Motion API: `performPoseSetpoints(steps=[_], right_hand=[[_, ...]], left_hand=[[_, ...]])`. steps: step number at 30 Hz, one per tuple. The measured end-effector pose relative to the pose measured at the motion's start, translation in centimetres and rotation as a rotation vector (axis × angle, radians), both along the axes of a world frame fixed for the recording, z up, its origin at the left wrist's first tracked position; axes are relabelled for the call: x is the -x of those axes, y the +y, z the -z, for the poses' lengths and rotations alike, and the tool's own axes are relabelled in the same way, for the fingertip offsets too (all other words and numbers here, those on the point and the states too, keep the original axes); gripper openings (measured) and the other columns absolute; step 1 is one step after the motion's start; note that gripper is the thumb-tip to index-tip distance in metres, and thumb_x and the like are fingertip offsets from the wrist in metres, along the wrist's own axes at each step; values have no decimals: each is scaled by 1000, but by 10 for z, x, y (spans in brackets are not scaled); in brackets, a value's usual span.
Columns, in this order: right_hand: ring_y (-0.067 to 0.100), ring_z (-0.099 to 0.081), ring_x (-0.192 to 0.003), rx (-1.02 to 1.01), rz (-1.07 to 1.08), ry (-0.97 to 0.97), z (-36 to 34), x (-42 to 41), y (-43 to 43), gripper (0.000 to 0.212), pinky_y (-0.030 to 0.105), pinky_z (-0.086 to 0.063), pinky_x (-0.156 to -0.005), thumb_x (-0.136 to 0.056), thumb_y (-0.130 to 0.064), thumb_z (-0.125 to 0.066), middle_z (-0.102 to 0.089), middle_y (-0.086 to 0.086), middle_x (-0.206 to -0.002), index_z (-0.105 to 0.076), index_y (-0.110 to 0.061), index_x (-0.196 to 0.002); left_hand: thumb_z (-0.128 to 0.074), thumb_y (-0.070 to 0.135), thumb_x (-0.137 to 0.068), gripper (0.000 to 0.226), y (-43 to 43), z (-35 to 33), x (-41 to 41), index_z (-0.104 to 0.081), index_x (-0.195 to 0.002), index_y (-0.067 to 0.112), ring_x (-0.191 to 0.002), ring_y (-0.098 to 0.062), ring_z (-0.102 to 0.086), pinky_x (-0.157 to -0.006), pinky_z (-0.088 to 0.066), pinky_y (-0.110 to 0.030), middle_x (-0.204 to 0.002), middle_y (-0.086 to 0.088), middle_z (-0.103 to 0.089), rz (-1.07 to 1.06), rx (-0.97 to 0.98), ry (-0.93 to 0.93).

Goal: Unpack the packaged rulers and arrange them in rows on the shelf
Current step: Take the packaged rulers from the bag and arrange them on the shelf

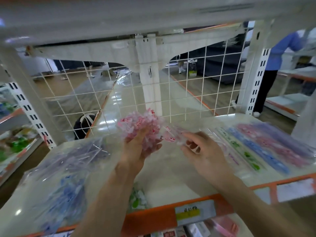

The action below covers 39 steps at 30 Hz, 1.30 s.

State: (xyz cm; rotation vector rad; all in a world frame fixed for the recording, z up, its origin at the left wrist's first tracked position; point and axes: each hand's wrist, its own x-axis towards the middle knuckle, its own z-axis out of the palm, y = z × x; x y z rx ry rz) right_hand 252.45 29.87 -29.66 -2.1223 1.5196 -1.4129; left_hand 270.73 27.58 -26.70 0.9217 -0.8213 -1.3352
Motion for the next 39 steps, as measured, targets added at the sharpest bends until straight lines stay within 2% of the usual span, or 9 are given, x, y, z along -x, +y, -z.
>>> performPoseSetpoints(steps=[5,13,19,28,29,31,34,36,39], right_hand=[[25,-62,-85,-96,138,159,-13,11,-18,20,34,-48,-73,-85,-22,-68,-64,5,-90,-71,-19,-104],[25,-58,-103,-417,341,301,-39,19,-75,19,33,-37,-88,-83,-23,-56,-68,0,-101,-72,-20,-95],[27,-53,-113,-439,359,356,-21,27,-85,24,35,-35,-94,-86,-24,-56,-64,3,-115,-69,-24,-107],[29,-50,-111,-397,355,559,-15,18,-90,29,35,-35,-90,-90,-35,-56,-59,7,-115,-67,-17,-110],[29,-50,-112,-350,345,527,-16,17,-87,30,35,-34,-91,-90,-35,-56,-58,7,-116,-65,-18,-113],[24,-54,-106,-215,226,235,-23,7,-73,25,32,-38,-90,-90,-30,-58,-61,6,-109,-67,-16,-110],[4,-58,-69,-242,-122,-319,-34,-21,-42,19,14,-41,-67,-93,-21,-57,-61,0,-75,-66,-6,-86],[8,-50,-64,-306,-222,-453,-32,-33,-36,22,17,-39,-63,-91,-21,-60,-56,4,-71,-64,0,-88],[11,-57,-73,-374,-193,-595,-29,-33,-40,25,17,-44,-67,-85,-20,-68,-64,8,-82,-64,-5,-105]], left_hand=[[-62,20,-90,11,1,0,-2,-69,-95,13,-68,-26,-69,-63,-59,-37,-87,-8,-74,-68,17,13],[-64,21,-89,7,-2,1,-6,-67,-95,18,-70,-28,-70,-64,-59,-39,-86,-5,-75,-124,35,8],[-65,19,-89,5,-3,2,-5,-68,-92,18,-72,-31,-69,-66,-59,-41,-86,-7,-74,-113,34,-16],[-62,18,-91,8,0,-1,-3,-66,-97,17,-74,-31,-69,-66,-59,-39,-84,-4,-74,-77,7,2],[-61,18,-91,10,1,-2,-2,-66,-100,16,-74,-30,-69,-65,-59,-39,-86,-4,-75,-60,2,3],[-63,15,-88,16,3,-4,-1,-66,-103,14,-73,-28,-70,-63,-59,-36,-91,-5,-74,-14,-16,2],[-64,9,-85,15,4,-5,2,-69,-98,11,-72,-25,-71,-60,-59,-31,-93,-7,-74,67,-54,-41],[-65,8,-84,16,4,-4,2,-70,-100,9,-74,-23,-71,-60,-58,-29,-93,-7,-73,116,-64,-76],[-70,12,-76,28,4,-3,1,-68,-104,8,-73,-25,-70,-59,-57,-30,-95,-9,-73,165,-65,-81]])
